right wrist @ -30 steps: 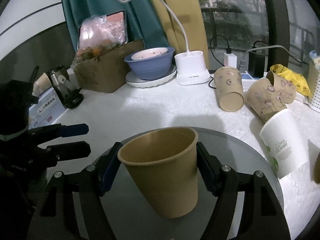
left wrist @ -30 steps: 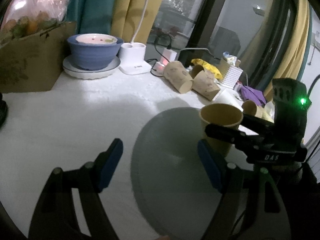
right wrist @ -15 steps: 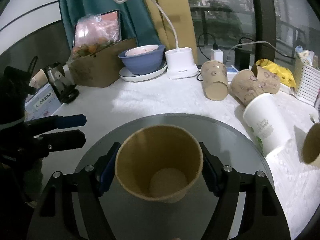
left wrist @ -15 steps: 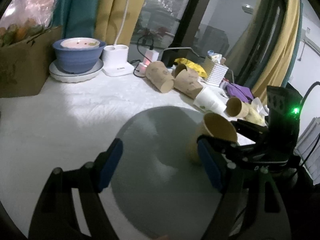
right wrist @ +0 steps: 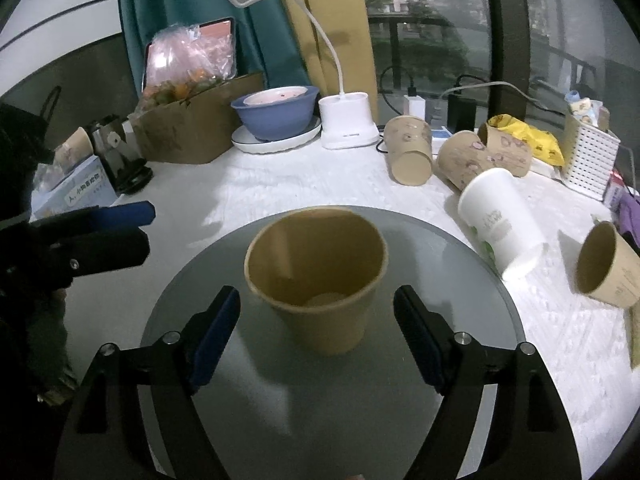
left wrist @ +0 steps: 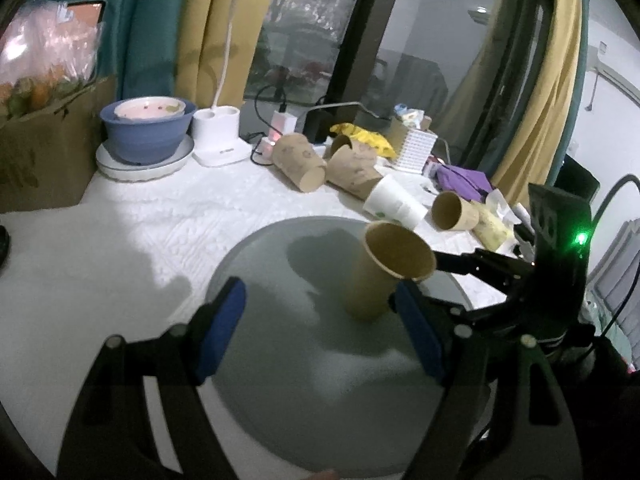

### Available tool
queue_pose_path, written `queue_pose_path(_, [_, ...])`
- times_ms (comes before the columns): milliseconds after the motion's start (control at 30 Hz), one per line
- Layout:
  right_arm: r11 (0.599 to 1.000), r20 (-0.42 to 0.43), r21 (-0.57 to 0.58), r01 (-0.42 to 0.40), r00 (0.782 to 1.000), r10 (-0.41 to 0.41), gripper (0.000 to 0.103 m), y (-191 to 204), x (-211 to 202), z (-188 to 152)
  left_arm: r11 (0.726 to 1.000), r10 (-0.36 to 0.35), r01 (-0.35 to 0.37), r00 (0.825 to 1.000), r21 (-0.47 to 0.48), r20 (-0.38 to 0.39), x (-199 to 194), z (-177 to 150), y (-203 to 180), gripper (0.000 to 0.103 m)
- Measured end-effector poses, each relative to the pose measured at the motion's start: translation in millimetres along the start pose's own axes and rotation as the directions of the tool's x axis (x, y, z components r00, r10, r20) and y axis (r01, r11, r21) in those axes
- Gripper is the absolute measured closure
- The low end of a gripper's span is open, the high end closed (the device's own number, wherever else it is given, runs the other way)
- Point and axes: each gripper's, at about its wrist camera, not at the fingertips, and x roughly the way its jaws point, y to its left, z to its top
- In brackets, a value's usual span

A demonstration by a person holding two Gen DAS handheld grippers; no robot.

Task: Flip cup upright
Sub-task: 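Lower the upright brown cup onto the mat and open the left gripper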

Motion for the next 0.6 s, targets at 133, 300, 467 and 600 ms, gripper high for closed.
queue_pose_path(133, [1.000,0.009,0.002,0.019,1.000,-0.019,0.021,4,-13,-6,0.999,0.012,-0.013,1.000,0.031,0.008,-7,-3,-11,0.018])
queue_pose_path(300, [0.999,0.012,0.010,0.047,0.999,-0.048,0.021,9,-26,-13,0.999,0.002,-0.003,1.000,0.047,0.027,-16,-7,-21,0.010])
queue_pose_path(467, [0.996,0.017,0.039,0.085,0.996,-0.086,0.021,11,-41,-19,0.998,0.009,-0.012,0.999,0.068,0.041,-23,-12,-30,0.010])
queue_pose_path(600, [0.992,0.036,0.072,0.109,0.993,-0.111,0.021,14,-55,-23,0.994,0.016,-0.022,0.998,0.107,0.063,-33,-14,-43,0.010])
